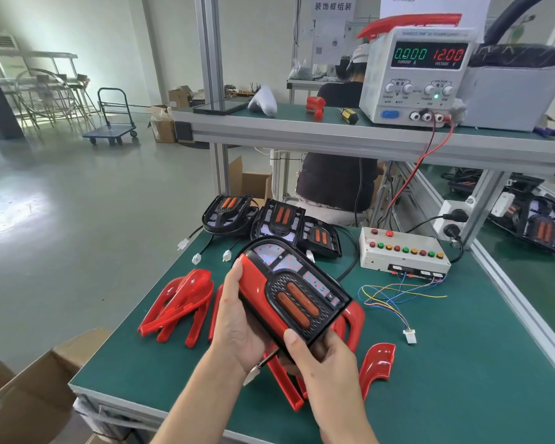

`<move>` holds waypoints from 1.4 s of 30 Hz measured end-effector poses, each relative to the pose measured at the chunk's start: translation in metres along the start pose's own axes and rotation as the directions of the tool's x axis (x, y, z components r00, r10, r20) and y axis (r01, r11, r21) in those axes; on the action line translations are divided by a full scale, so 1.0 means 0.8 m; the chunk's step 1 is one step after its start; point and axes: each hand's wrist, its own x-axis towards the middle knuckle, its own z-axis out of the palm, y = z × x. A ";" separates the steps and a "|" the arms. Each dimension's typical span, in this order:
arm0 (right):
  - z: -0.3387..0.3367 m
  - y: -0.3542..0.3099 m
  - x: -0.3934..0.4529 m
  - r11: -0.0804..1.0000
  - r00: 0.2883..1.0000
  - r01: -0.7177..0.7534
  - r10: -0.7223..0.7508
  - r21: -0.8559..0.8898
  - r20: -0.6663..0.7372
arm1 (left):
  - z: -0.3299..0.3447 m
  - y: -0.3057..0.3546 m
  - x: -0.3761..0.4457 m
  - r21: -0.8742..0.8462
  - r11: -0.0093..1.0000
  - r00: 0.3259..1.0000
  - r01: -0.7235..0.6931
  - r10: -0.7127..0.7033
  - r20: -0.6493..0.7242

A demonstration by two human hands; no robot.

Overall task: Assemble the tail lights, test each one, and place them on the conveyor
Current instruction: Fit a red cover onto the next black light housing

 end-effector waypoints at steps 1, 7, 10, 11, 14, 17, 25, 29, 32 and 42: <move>0.001 0.000 0.000 1.000 1.000 -0.008 0.008 0.004 0.008 | -0.002 0.000 0.001 -0.014 1.000 1.000 -0.012 0.012 -0.005; 0.001 0.003 0.000 0.999 0.998 -0.048 0.048 0.013 0.043 | -0.008 -0.006 0.004 -0.027 0.999 0.999 -0.038 0.038 -0.026; 0.001 0.004 -0.001 0.997 0.996 -0.066 0.063 0.029 0.067 | -0.008 -0.007 0.007 -0.036 0.998 0.999 -0.042 0.041 -0.021; 0.002 0.004 -0.001 0.997 0.995 -0.071 0.069 0.027 0.073 | -0.008 -0.007 0.007 -0.043 0.998 0.999 -0.044 0.043 -0.023; 0.003 0.005 -0.002 0.999 0.996 -0.049 0.048 0.006 0.071 | -0.009 -0.008 0.009 -0.050 0.997 0.998 -0.054 0.053 -0.025; 0.005 0.007 -0.003 1.000 0.998 -0.008 0.010 -0.026 0.056 | -0.011 -0.011 0.012 -0.062 0.997 0.998 -0.054 0.052 -0.033; 0.006 0.013 -0.004 0.997 1.000 0.019 -0.018 -0.069 0.010 | -0.016 -0.013 0.012 -0.076 0.996 0.999 -0.039 0.038 -0.017; 0.005 0.011 -0.004 0.998 1.000 0.022 -0.023 -0.063 -0.004 | -0.018 -0.014 0.013 -0.068 0.997 0.999 -0.041 0.040 -0.014; 0.004 0.010 -0.003 0.997 1.000 0.015 -0.016 -0.071 -0.009 | -0.018 -0.012 0.013 -0.039 0.999 1.000 -0.025 0.025 0.001; 0.002 -0.001 0.003 1.000 1.000 -0.020 0.020 0.023 -0.017 | -0.018 -0.006 0.007 0.066 0.998 0.995 -0.016 0.009 0.099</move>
